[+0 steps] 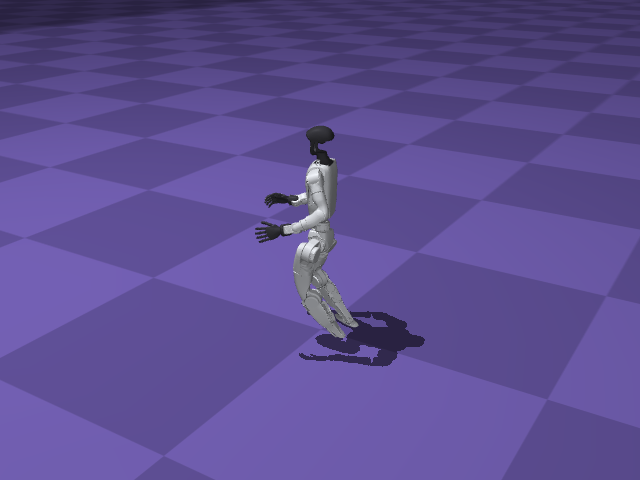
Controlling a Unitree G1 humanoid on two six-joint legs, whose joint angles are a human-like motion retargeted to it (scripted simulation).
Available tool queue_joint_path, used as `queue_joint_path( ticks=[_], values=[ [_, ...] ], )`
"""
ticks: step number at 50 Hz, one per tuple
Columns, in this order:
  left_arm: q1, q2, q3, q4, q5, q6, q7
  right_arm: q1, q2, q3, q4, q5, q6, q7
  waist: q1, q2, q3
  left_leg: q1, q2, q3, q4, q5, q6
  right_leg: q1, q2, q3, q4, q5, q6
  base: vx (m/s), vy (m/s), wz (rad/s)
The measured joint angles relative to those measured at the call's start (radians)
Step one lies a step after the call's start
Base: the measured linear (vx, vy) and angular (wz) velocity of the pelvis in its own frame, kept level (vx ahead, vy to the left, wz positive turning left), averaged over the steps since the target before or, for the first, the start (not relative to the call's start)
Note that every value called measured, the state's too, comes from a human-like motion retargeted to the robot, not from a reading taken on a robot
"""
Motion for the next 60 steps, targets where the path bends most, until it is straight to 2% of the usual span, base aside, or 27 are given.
queue_joint_path(
  ticks=[2, 4, 7, 10, 15, 18, 20, 22, 24, 26, 28, 30, 35, 40, 43, 45, 48, 50, 53, 56, 60],
  values=[
    [-0.071, 0.004, 0.004, -0.028, 0.025, -0.006, 0.045, 0.059, -0.001, 0.012, 0.053, 0.008, -0.016, 0.013, -0.057, -0.017, -0.030, -0.045, -0.017, -0.016, 0.009, 0.001, 0.000, -0.106, 0.009, 0.033, 0.080, 0.000, -0.029, 0.13, 0.05, 0.89],
    [-0.157, 0.005, 0.000, -0.051, 0.056, -0.005, 0.094, 0.129, -0.012, 0.022, 0.103, 0.013, -0.033, 0.032, -0.120, -0.019, -0.071, -0.083, -0.026, -0.041, -0.007, 0.014, -0.009, -0.216, 0.062, 0.065, 0.125, 0.000, -0.052, 0.23, 0.01, 0.95],
    [-0.282, 0.002, -0.012, -0.084, 0.085, 0.000, 0.155, 0.255, -0.055, 0.021, 0.132, 0.026, -0.053, 0.068, -0.212, 0.012, -0.130, -0.113, -0.009, -0.074, -0.026, 0.033, -0.046, -0.341, 0.188, 0.084, 0.102, 0.000, -0.057, 0.35, -0.05, 0.91],
    [-0.380, -0.004, -0.028, -0.111, 0.075, -0.012, 0.193, 0.398, -0.122, -0.019, 0.079, 0.058, -0.061, 0.098, -0.293, 0.069, -0.168, -0.108, 0.042, -0.083, -0.013, 0.046, -0.098, -0.393, 0.325, 0.080, -0.017, 0.006, -0.032, 0.44, -0.07, 0.72],
    [-0.441, -0.022, -0.061, -0.119, -0.007, -0.046, 0.202, 0.600, -0.198, -0.145, -0.103, 0.130, -0.077, 0.107, -0.362, 0.149, -0.164, -0.091, 0.174, -0.111, 0.167, 0.069, -0.172, -0.317, 0.508, 0.072, -0.201, 0.065, -0.014, 0.42, -0.07, 0.22],
    [-0.410, -0.037, -0.082, -0.107, -0.073, -0.051, 0.181, 0.640, -0.212, -0.199, -0.224, 0.169, -0.088, 0.085, -0.365, 0.184, -0.133, -0.125, 0.261, -0.147, 0.404, 0.121, -0.212, -0.246, 0.593, 0.064, -0.199, 0.073, -0.044, 0.36, -0.08, -0.16],
    [-0.377, -0.049, -0.098, -0.094, -0.118, -0.044, 0.158, 0.629, -0.224, -0.220, -0.312, 0.188, -0.089, 0.067, -0.349, 0.221, -0.101, -0.175, 0.351, -0.163, 0.620, 0.201, -0.242, -0.205, 0.662, 0.046, -0.195, 0.072, -0.079, 0.33, -0.07, -0.34],
    [-0.332, -0.060, -0.119, -0.076, -0.142, -0.031, 0.141, 0.575, -0.237, -0.214, -0.384, 0.186, -0.097, 0.047, -0.322, 0.234, -0.078, -0.244, 0.433, -0.160, 0.808, 0.210, -0.215, -0.182, 0.697, 0.040, -0.162, 0.051, -0.105, 0.35, -0.05, -0.28],
    [-0.302, -0.063, -0.131, -0.052, -0.164, -0.012, 0.120, 0.476, -0.255, -0.188, -0.454, 0.175, -0.091, 0.028, -0.281, 0.254, -0.060, -0.347, 0.525, -0.171, 0.942, 0.156, -0.162, -0.148, 0.742, 0.033, -0.181, 0.047, -0.121, 0.38, -0.05, -0.28],
    [-0.264, -0.062, -0.141, -0.029, -0.175, 0.006, 0.099, 0.360, -0.260, -0.148, -0.503, 0.157, -0.084, 0.023, -0.230, 0.252, -0.059, -0.450, 0.575, -0.177, 0.979, 0.081, -0.106, -0.111, 0.761, 0.041, -0.208, 0.044, -0.122, 0.43, -0.02, -0.24],
    [-0.217, -0.050, -0.143, -0.012, -0.186, 0.018, 0.073, 0.235, -0.250, -0.099, -0.539, 0.145, -0.075, 0.032, -0.174, 0.232, -0.071, -0.547, 0.577, -0.181, 0.922, 0.025, -0.070, -0.070, 0.760, 0.062, -0.254, 0.049, -0.113, 0.47, 0.01, -0.23],
    [-0.160, -0.033, -0.137, -0.002, -0.192, 0.024, 0.051, 0.118, -0.229, -0.050, -0.571, 0.140, -0.066, 0.049, -0.121, 0.198, -0.093, -0.625, 0.531, -0.184, 0.784, 0.006, -0.062, -0.028, 0.736, 0.088, -0.309, 0.063, -0.093, 0.51, 0.04, -0.13],
    [-0.024, 0.009, -0.100, 0.015, -0.196, 0.040, 0.007, -0.155, -0.163, 0.071, -0.591, 0.120, -0.053, 0.097, -0.024, 0.096, -0.177, -0.712, 0.325, -0.229, 0.330, 0.090, -0.102, 0.051, 0.638, 0.137, -0.449, 0.098, -0.047, 0.53, 0.08, 0.07],
    [0.066, 0.028, -0.051, 0.030, -0.163, 0.044, -0.021, -0.315, -0.096, 0.140, -0.520, 0.095, -0.035, 0.154, 0.056, 0.059, -0.203, -0.666, 0.246, -0.242, 0.315, 0.118, -0.080, 0.131, 0.591, 0.162, -0.417, 0.079, -0.036, 0.48, 0.14, 0.02],
    [0.098, 0.025, -0.025, 0.039, -0.129, 0.042, -0.026, -0.334, -0.065, 0.162, -0.464, 0.081, -0.031, 0.191, 0.075, 0.034, -0.188, -0.611, 0.185, -0.220, 0.365, 0.068, -0.033, 0.163, 0.527, 0.167, -0.296, 0.064, -0.007, 0.45, 0.18, 0.17],
    [0.113, 0.018, -0.013, 0.042, -0.108, 0.041, -0.023, -0.319, -0.054, 0.174, -0.436, 0.076, -0.027, 0.210, 0.075, 0.021, -0.179, -0.586, 0.145, -0.201, 0.409, 0.025, -0.006, 0.169, 0.477, 0.162, -0.184, 0.073, 0.019, 0.44, 0.17, 0.24],
    [0.103, 0.009, 0.007, 0.035, -0.067, 0.038, -0.011, -0.272, -0.040, 0.174, -0.386, 0.082, -0.031, 0.243, 0.047, -0.035, -0.146, -0.496, 0.042, -0.151, 0.365, -0.003, 0.045, 0.147, 0.329, 0.152, 0.008, 0.156, 0.071, 0.42, 0.16, 0.23],
    [0.080, 0.004, 0.012, 0.025, -0.039, 0.039, 0.003, -0.214, -0.038, 0.167, -0.356, 0.086, -0.032, 0.254, 0.016, -0.057, -0.132, -0.452, -0.005, -0.129, 0.344, -0.017, 0.066, 0.090, 0.236, 0.141, 0.141, 0.173, 0.068, 0.40, 0.11, 0.15],
    [0.006, 0.005, 0.010, 0.003, -0.009, 0.040, 0.039, -0.097, -0.053, 0.140, -0.298, 0.087, -0.035, 0.254, -0.055, -0.062, -0.126, -0.387, -0.050, -0.124, 0.293, -0.031, 0.072, -0.046, 0.149, 0.131, 0.272, 0.110, 0.017, 0.47, 0.06, 0.14],
    [-0.093, 0.011, 0.008, -0.024, 0.010, 0.040, 0.082, 0.049, -0.084, 0.091, -0.231, 0.094, -0.044, 0.240, -0.145, -0.039, -0.137, -0.308, -0.063, -0.145, 0.211, -0.033, 0.055, -0.205, 0.143, 0.119, 0.275, 0.027, -0.031, 0.54, 0.00, 0.16],
    [-0.238, 0.026, 0.000, -0.074, 0.021, 0.019, 0.141, 0.276, -0.144, -0.006, -0.182, 0.112, -0.054, 0.215, -0.261, 0.033, -0.188, -0.217, -0.009, -0.146, 0.090, -0.012, -0.010, -0.394, 0.253, 0.094, 0.087, 0.017, -0.044, 0.59, -0.05, 0.14]
  ],
)
